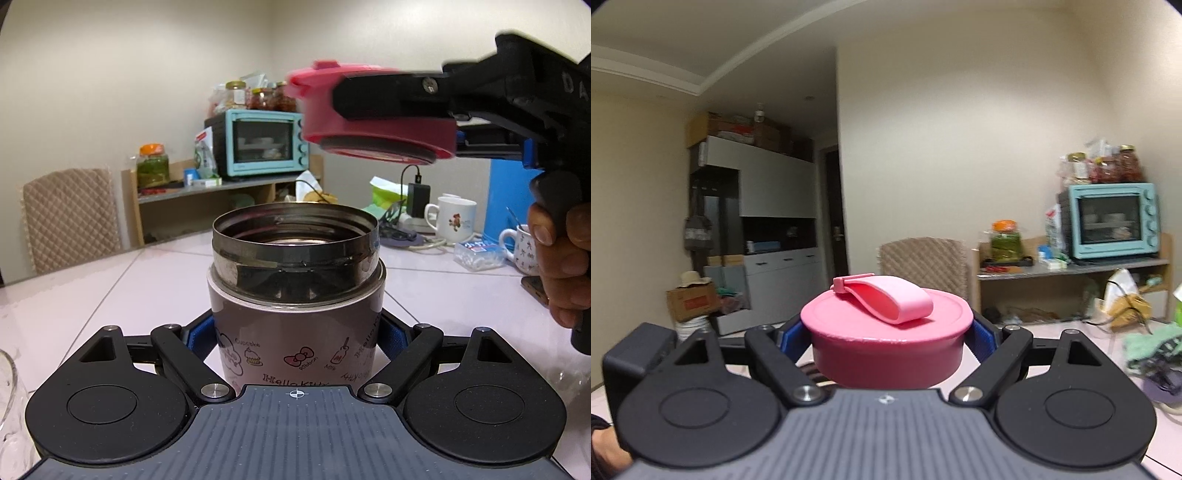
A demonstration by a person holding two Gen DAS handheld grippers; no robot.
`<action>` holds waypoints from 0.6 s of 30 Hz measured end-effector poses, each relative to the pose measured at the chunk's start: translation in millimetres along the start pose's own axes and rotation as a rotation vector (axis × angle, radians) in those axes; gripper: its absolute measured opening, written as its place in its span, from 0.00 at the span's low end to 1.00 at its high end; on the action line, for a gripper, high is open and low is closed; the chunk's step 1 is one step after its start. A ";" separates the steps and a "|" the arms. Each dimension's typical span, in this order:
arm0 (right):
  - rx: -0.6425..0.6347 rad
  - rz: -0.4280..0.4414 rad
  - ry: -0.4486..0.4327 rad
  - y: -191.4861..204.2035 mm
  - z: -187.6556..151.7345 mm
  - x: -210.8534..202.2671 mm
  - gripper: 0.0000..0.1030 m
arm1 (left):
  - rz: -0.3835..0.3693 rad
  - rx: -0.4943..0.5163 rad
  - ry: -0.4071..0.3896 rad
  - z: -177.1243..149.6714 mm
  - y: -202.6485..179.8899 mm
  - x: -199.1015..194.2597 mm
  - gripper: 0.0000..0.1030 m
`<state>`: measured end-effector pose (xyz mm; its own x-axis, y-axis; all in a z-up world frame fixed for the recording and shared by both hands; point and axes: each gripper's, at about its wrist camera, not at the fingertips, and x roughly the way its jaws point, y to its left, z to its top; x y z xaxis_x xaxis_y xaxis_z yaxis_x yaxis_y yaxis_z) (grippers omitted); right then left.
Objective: Unscrew bottle cap and pour
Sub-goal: 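Carry the pink lid away from the jar with the right gripper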
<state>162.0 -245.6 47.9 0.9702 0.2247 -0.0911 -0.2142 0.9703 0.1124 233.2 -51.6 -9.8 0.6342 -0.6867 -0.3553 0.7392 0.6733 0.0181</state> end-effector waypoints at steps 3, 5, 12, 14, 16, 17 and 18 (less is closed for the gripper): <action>0.011 -0.039 0.007 -6.6 -3.4 -4.6 0.83 | 0.004 0.003 0.001 -0.5 -2.2 -4.3 0.87; 0.027 -0.067 0.015 -11.3 -6.6 -7.3 0.83 | 0.005 0.001 0.005 -1.1 -2.6 -6.7 0.87; 0.058 -0.127 0.050 -23.4 -18.7 -9.8 0.83 | 0.019 -0.005 0.010 -1.2 -0.7 -8.4 0.87; 0.065 -0.143 0.060 -26.8 -21.2 -11.2 0.83 | 0.025 -0.009 0.010 -1.4 0.5 -8.7 0.87; 0.066 -0.150 0.065 -28.1 -23.4 -12.6 0.83 | 0.034 -0.012 0.011 -1.7 0.1 -9.4 0.87; 0.064 -0.156 0.067 -28.3 -24.8 -13.2 0.83 | 0.036 -0.011 0.011 -1.7 -0.3 -9.6 0.87; 0.063 -0.160 0.069 -28.4 -25.8 -13.4 0.83 | 0.039 -0.009 0.011 -1.6 -0.5 -9.7 0.87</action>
<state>152.1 -273.9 20.4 0.9807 0.0753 -0.1804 -0.0478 0.9872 0.1523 226.3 -44.9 -7.8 0.6598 -0.6569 -0.3647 0.7118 0.7020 0.0234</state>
